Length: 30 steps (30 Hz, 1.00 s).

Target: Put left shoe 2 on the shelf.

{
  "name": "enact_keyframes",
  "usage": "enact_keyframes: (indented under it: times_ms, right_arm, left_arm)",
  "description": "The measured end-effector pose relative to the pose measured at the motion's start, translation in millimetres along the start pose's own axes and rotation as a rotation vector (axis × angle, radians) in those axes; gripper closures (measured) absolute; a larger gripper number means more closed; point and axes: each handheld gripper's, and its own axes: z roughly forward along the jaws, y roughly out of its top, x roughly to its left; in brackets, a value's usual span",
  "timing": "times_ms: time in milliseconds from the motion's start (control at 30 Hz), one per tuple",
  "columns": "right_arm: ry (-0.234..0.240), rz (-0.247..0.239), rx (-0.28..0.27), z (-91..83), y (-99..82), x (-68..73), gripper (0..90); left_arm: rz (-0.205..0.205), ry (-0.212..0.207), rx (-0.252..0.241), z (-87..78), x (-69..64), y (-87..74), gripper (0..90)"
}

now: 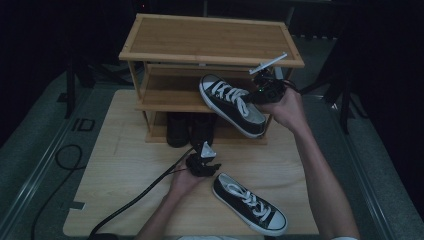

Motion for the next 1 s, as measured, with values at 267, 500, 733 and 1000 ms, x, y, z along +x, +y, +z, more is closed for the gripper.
enact_keyframes:
  times_ms: [267, 500, 733, 1000]
  right_arm:
    - [-0.011, 0.003, -0.003, 5.7, -2.9, 1.5, 88.3]
    - [-0.033, 0.015, -0.016, 8.2, -5.4, 2.2, 88.1]
    - [-0.056, 0.063, -0.061, 6.6, -8.5, 0.7, 88.2]
    - [-0.096, 0.082, -0.089, 9.7, -14.0, -0.6, 87.7]
  left_arm:
    - [0.001, 0.0, 0.0, 0.0, 0.1, 0.0, 57.6]
    - [0.001, 0.0, 0.0, -0.1, 0.0, 0.0, 57.5]
    - [0.0, 0.0, 0.001, -0.2, -0.1, 0.0, 57.6]
    - [0.0, 0.0, 0.001, -0.2, -0.1, 0.0, 57.5]
